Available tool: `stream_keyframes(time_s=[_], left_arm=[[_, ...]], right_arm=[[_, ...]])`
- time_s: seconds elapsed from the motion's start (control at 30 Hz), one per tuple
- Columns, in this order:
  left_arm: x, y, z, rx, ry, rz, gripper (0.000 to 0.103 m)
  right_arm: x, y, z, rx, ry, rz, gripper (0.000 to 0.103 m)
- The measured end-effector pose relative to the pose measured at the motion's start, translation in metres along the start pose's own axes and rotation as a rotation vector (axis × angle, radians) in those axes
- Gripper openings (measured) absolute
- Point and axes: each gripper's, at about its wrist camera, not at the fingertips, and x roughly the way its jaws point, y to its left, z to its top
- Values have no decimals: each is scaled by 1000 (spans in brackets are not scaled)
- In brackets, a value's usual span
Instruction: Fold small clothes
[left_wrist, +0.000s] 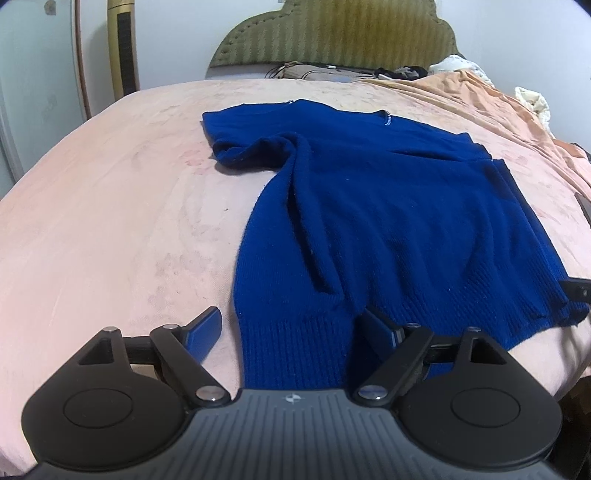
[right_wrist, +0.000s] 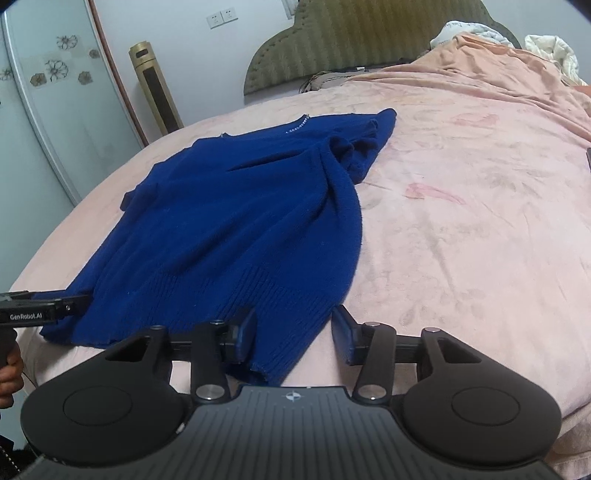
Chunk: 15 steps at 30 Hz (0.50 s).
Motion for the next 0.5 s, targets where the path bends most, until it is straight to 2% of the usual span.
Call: stream_keyframes(time_s=[0.23, 0.43, 0.5], left_arm=[[1, -5, 0, -8, 4, 29, 85], [2, -7, 1, -14, 10, 44, 85], [2, -8, 1, -13, 11, 49, 85]], right_arm=[[5, 14, -1, -13, 5, 47, 47], [7, 7, 2, 95, 8, 129, 47], [7, 6, 2, 103, 7, 133, 47]])
